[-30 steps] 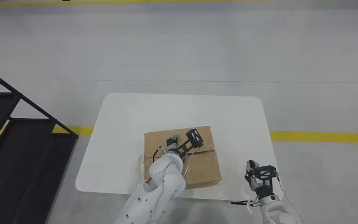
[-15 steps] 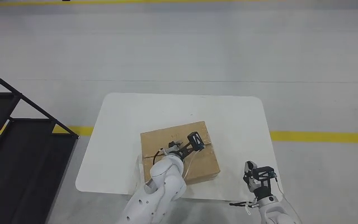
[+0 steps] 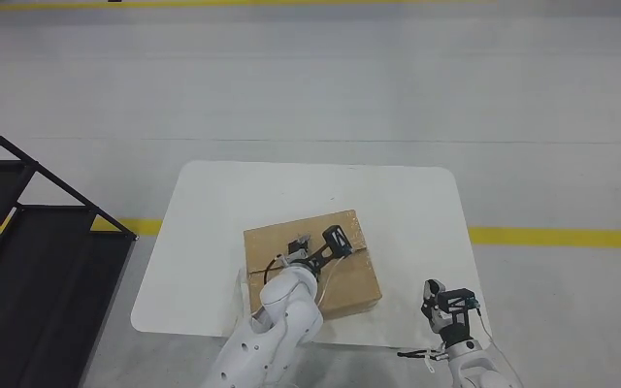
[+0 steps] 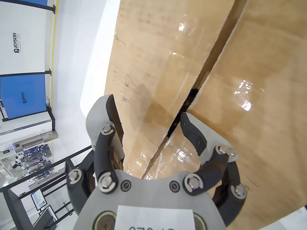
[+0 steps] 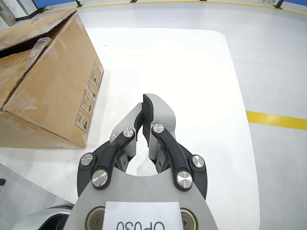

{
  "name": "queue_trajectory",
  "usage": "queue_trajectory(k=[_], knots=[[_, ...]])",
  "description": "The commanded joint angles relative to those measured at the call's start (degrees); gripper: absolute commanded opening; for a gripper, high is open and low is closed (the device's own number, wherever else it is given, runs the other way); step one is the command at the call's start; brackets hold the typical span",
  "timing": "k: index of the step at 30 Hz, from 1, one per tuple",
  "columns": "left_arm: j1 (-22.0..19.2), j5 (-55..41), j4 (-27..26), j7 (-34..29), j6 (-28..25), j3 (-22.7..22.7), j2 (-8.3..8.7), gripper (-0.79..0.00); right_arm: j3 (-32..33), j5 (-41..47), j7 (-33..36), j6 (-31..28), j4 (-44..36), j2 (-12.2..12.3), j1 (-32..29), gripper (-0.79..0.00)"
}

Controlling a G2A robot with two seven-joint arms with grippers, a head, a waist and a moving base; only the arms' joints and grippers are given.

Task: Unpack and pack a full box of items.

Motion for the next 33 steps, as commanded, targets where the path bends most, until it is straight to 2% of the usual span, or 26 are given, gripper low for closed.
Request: queue_trajectory(k=[1, 3, 4, 7, 10, 11, 13, 15, 27, 33], knots=[[-0.38, -0.05, 0.40, 0.10, 0.15, -0.04, -0.12, -0.219, 0.02, -0.01, 0.03, -0.02, -0.02, -0.01, -0.01, -0.785], [-0.75, -0.07, 0.81, 0.22, 0.32, -0.07, -0.24, -0.237, -0.02, -0.03, 0.03, 0.00, -0.05, -0.04, -0.03, -0.785], [-0.92, -0.08, 1.05, 0.30, 0.35, -0.10, -0.29, -0.277, -0.06, -0.11, 0.03, -0.07, -0.08, -0.04, -0.03, -0.785], [-1.50, 0.22, 1.94, 0.41, 0.31, -0.13, -0.43, -0.329, -0.12, -0.15, 0.08, -0.01, -0.12, -0.08, 0.00, -0.785], [-1.91, 0.84, 2.37, 0.63, 0.45, -0.01, -0.56, -0.443, -0.18, -0.09, -0.01, 0.00, -0.12, -0.12, 0.01, -0.785], [-2.06, 1.71, 2.45, 0.73, 0.51, 0.13, -0.57, -0.514, -0.19, -0.10, -0.02, 0.00, -0.10, -0.13, 0.01, -0.785], [-2.01, 2.59, 2.68, 1.03, 0.60, 0.36, -0.61, -0.585, -0.21, -0.20, -0.04, 0.04, -0.03, -0.15, -0.01, -0.785], [-1.92, 2.86, 2.75, 1.38, 0.61, 0.38, -0.66, -0.785, -0.27, -0.19, 0.02, 0.03, -0.04, -0.17, -0.06, -0.785], [-0.50, 7.90, 1.47, 5.14, 1.16, 0.46, -0.57, -0.785, 0.03, 0.17, -0.29, 0.25, 0.12, -0.28, 0.17, -0.785], [0.73, 8.13, -0.81, 5.67, -0.27, -0.01, -0.53, -0.785, 0.42, -1.00, 0.68, -0.59, 1.29, -0.23, 4.55, -0.785]])
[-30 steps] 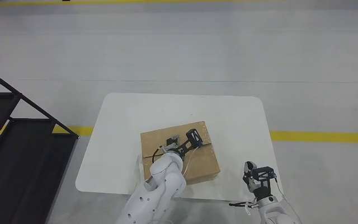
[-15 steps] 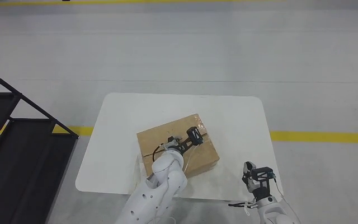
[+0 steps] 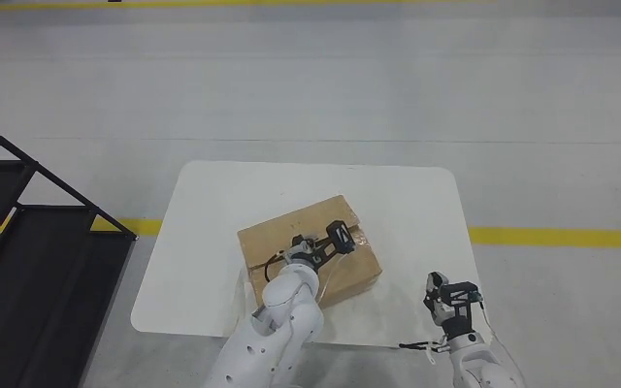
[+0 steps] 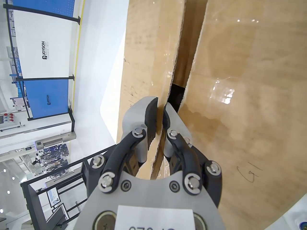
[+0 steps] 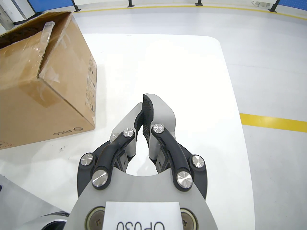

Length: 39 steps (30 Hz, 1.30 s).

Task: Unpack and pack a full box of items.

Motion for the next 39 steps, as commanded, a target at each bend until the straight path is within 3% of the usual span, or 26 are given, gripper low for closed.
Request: queue_trajectory(k=[1, 11, 24, 33, 37, 38, 39], knots=[[0.30, -0.05, -0.69, 0.27, -0.50, -0.12, 0.00, -0.785, -0.34, -1.20, 0.57, -0.96, 0.60, 0.04, 2.20, -0.785], [2.53, -0.69, -5.75, 1.38, -3.32, 0.12, 0.00, -0.785, -5.69, -3.68, 2.77, -4.08, 6.22, -0.56, 10.16, -0.785], [5.93, -0.82, -13.89, 2.28, -8.21, 1.35, 0.25, -0.785, -3.38, -0.96, 0.90, -5.36, 3.46, -0.10, 2.12, -0.785], [3.58, 0.01, -16.54, 3.01, -9.41, 2.78, -0.18, -0.785, -1.57, -0.36, 1.19, -5.01, 1.29, 0.14, 0.27, -0.785], [1.75, 0.81, -15.20, 3.18, -8.51, 3.21, -0.54, -0.483, -1.86, -0.43, 1.27, -4.66, 1.04, 0.08, 0.41, -0.785], [1.27, 0.94, -14.88, 3.20, -7.99, 3.35, -0.67, -0.114, -1.92, -0.44, 1.28, -4.58, 0.99, 0.07, 0.37, -0.785], [0.83, 0.93, -14.60, 3.17, -7.62, 3.55, -0.80, 0.000, -1.98, -0.43, 1.23, -4.52, 0.96, 0.06, 0.33, -0.785]])
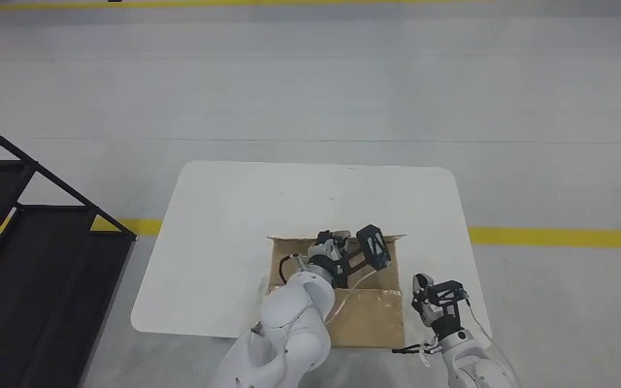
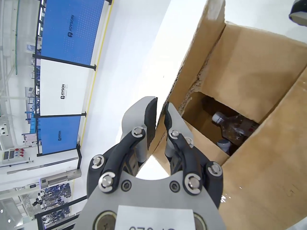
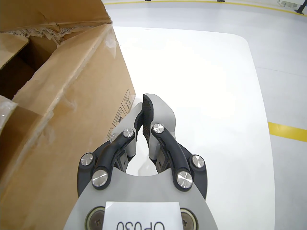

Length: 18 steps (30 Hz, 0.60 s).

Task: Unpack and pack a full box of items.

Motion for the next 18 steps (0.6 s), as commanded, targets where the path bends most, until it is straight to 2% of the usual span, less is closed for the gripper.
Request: queue_trajectory(k=[1, 10, 13, 18], knots=[[-0.97, 0.03, 0.54, 0.06, 0.83, 0.39, -0.27, 0.000, -0.12, 0.05, -0.16, 0.09, 0.02, -0.03, -0.10, -0.785], [-5.29, 1.15, 6.37, 0.49, 4.19, 0.89, -1.38, 0.000, -0.32, 0.19, -0.66, 0.29, 0.28, -0.07, -0.66, -0.785], [-4.25, -4.75, 5.63, -0.52, 3.13, 0.42, -1.79, 0.000, 0.12, 0.30, -0.84, 0.46, 0.48, -0.03, -1.19, -0.785], [-1.97, -9.99, 5.02, -3.60, -1.84, 0.26, -1.83, 0.000, 0.77, 0.56, -0.97, 0.51, 0.83, 0.04, -1.78, -0.785]])
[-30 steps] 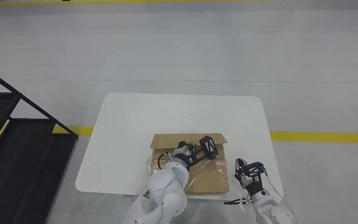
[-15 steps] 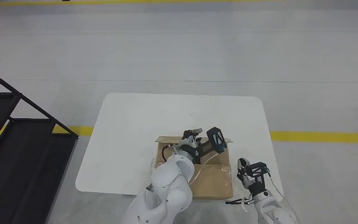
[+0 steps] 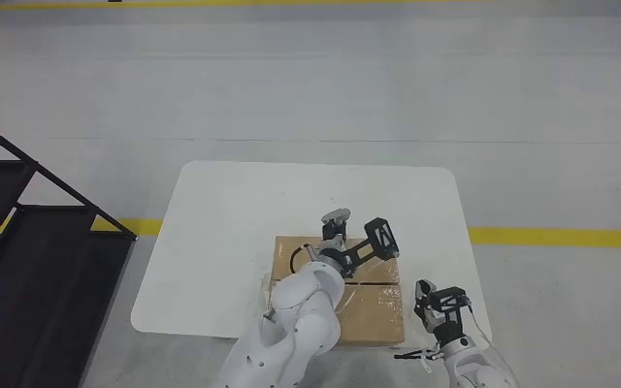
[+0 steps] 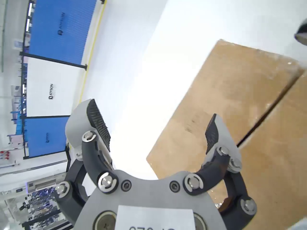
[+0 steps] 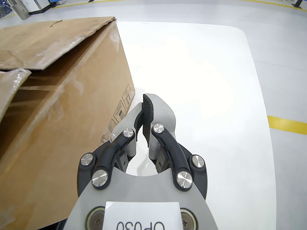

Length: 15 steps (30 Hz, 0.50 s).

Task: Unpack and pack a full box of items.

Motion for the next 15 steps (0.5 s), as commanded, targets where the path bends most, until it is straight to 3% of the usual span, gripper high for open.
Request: queue_trajectory(k=[1, 8, 15], knots=[[1.19, -2.90, -0.03, -1.19, -1.19, -0.38, -0.02, 0.000, 0.19, 0.02, -0.02, -0.07, 0.06, 0.03, -0.13, -0.785], [1.93, -6.16, 2.11, -4.27, -3.42, 0.20, -0.21, 0.000, -0.06, -0.10, 0.08, 0.09, 0.35, -0.01, -0.24, -0.785], [-0.23, -6.01, 7.46, -4.97, -2.73, 0.89, -0.59, 0.000, -0.51, -0.39, 0.10, 0.29, 0.45, -0.08, -0.19, -0.785]])
